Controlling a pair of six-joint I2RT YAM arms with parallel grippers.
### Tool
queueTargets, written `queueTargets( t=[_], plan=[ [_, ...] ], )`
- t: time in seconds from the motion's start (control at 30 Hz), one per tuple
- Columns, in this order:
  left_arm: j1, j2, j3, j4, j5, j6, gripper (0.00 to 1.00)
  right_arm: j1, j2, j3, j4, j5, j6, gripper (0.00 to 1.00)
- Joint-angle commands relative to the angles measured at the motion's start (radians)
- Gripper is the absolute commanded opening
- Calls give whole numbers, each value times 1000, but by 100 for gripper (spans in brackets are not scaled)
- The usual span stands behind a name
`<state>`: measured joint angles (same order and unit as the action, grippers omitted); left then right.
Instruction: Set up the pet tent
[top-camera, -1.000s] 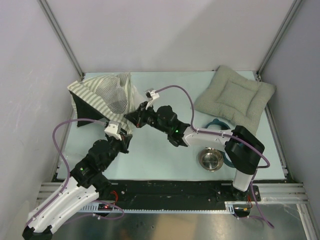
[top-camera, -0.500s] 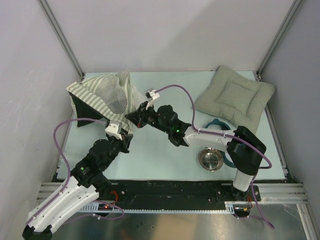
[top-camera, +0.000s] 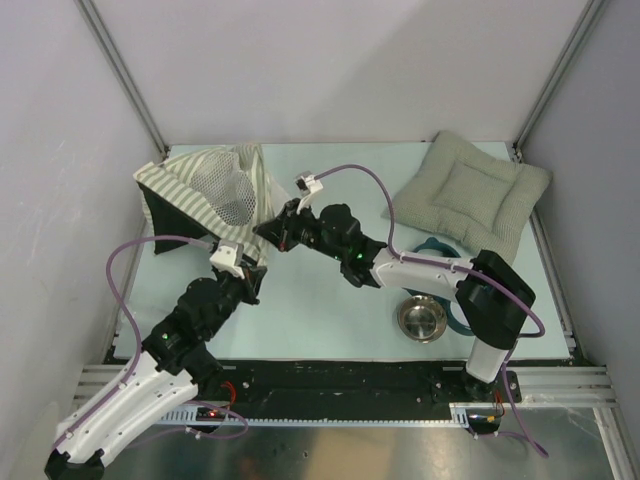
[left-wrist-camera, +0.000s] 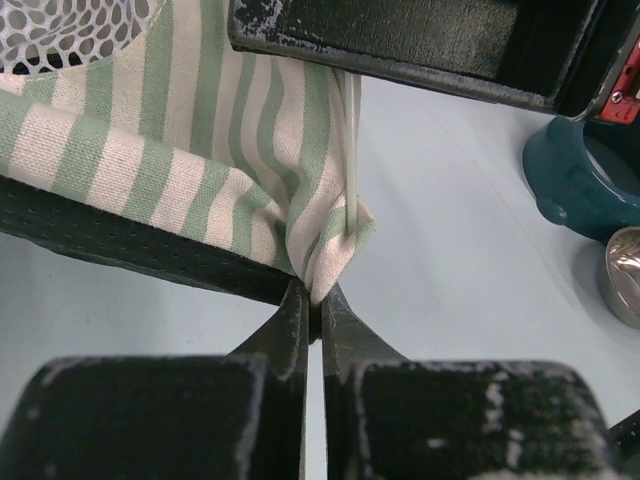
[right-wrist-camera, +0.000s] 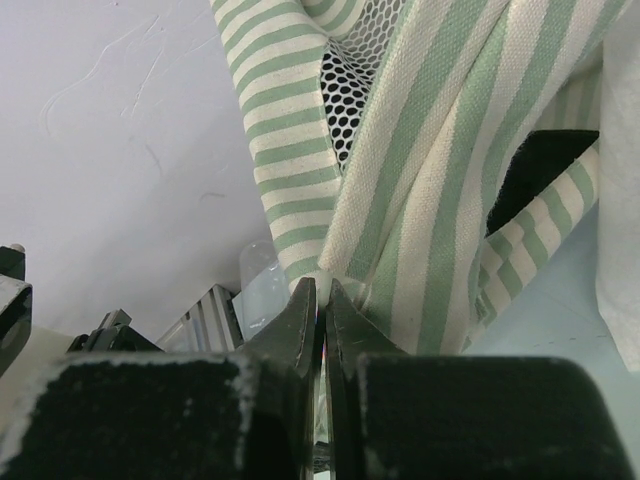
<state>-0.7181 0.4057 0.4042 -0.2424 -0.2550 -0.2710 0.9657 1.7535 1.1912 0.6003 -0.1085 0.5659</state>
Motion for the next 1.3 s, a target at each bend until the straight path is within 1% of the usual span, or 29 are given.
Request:
queueTargets(
  t=[0.0, 0.33, 0.47, 0.87, 1.03, 1.27],
  plan=[
    [-30, 10, 7, -61, 139, -37, 0, -85, -36, 60, 64, 127, -65, 0],
    [-30, 32, 9, -59, 161, -30, 0, -110, 2, 129, 63, 127, -2, 0],
    [-30, 31, 9, -61, 156, -27, 0, -114, 24, 166, 35, 126, -2, 0],
    [-30, 24, 8, -60, 155, -28, 0, -131, 38, 172, 19, 121, -24, 0],
    [-30, 23, 10, -58, 163, -29, 0, -110, 55, 165, 10, 87, -29, 0],
    [-30, 26, 16, -54, 173, -28, 0, -62, 72, 164, 52, 70, 4, 0]
  ],
)
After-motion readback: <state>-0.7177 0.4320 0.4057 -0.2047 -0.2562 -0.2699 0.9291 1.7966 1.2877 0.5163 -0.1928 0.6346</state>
